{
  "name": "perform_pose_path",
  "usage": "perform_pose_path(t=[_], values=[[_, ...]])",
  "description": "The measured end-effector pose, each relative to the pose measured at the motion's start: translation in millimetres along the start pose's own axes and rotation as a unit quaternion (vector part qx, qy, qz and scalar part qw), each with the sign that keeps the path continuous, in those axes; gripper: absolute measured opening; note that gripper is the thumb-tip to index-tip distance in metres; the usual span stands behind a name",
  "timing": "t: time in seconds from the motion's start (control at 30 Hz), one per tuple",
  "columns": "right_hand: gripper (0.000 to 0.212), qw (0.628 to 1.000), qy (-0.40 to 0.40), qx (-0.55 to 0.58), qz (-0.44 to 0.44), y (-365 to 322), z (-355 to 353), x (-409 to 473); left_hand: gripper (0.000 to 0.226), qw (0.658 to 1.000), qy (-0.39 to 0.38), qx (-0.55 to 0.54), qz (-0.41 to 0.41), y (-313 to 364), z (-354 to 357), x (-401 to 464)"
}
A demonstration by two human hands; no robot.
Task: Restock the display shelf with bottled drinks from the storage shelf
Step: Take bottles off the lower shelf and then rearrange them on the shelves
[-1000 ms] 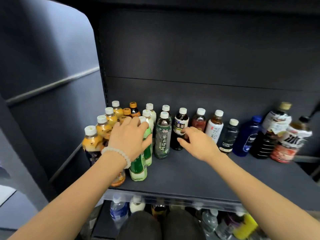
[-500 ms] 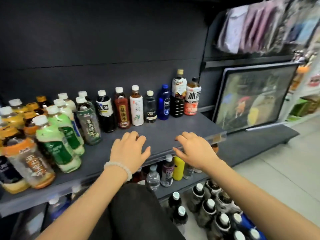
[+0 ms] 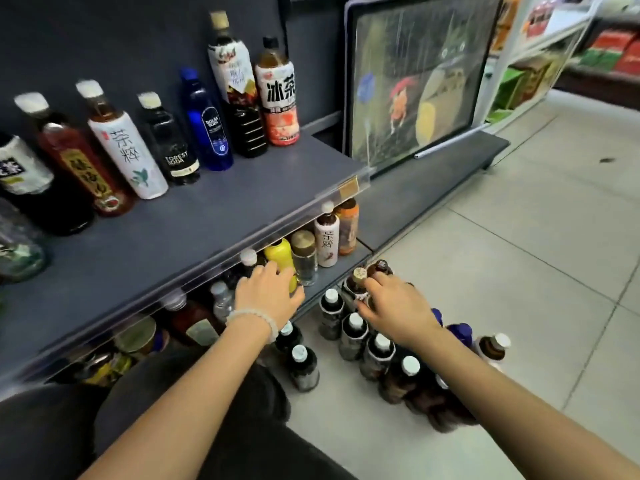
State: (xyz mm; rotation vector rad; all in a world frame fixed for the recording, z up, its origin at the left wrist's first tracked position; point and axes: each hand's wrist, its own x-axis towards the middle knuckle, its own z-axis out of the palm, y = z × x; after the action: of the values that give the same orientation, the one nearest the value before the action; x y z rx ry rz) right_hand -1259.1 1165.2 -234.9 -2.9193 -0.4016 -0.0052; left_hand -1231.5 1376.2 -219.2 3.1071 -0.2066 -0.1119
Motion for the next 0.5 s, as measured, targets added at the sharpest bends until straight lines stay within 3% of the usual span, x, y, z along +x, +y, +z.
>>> perform_pose_path(t=[0.3,0.5], values=[[0.042,0.984,-0.154,0.060,-0.063,-20,124,26,0.043,0.991,-0.114,-0.025,-0.072,-23,97,17],[0.045,0.970,-0.213,0.088,-0.075,-43,167,35,0.043,0.982,-0.162,-0.064,-0.070,-40,151,23]])
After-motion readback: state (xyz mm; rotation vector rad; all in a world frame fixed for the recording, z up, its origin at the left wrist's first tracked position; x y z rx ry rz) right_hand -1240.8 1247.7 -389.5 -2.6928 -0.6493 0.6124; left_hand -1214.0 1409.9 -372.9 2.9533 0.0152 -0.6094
